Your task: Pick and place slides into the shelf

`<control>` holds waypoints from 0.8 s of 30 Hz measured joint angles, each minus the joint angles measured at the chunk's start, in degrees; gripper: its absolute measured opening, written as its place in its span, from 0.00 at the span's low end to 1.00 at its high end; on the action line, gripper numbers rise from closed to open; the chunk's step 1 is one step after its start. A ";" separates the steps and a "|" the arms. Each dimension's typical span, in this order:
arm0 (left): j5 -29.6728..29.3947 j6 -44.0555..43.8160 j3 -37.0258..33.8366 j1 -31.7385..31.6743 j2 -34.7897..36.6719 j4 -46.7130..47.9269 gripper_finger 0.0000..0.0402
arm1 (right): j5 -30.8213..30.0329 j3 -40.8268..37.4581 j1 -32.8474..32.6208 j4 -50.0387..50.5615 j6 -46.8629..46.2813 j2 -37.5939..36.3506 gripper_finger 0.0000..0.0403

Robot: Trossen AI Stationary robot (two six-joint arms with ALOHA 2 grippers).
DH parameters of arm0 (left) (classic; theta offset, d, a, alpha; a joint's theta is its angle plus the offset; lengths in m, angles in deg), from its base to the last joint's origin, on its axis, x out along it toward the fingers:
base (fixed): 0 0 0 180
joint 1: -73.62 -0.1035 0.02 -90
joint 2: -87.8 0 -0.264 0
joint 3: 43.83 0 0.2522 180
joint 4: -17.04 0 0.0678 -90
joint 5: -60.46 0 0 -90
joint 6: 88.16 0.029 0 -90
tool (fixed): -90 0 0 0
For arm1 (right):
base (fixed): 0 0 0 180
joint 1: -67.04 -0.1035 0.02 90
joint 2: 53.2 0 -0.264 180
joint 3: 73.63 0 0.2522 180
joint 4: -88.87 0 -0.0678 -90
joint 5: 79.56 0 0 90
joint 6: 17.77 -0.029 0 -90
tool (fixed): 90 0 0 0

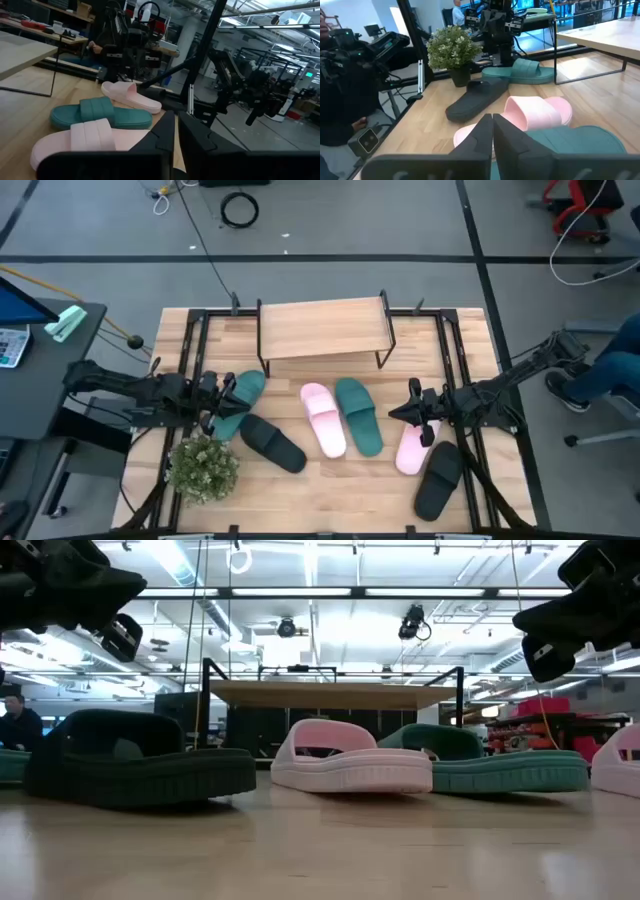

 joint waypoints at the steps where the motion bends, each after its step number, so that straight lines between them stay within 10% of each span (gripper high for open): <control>1: 0.00 -0.02 0.00 -0.01 0.00 -0.01 0.06 | -0.01 0.01 0.00 0.00 0.00 0.00 0.05; 24: 0.00 -0.02 0.00 0.00 -0.01 0.00 0.06 | -0.01 0.01 0.01 0.00 0.00 0.00 0.05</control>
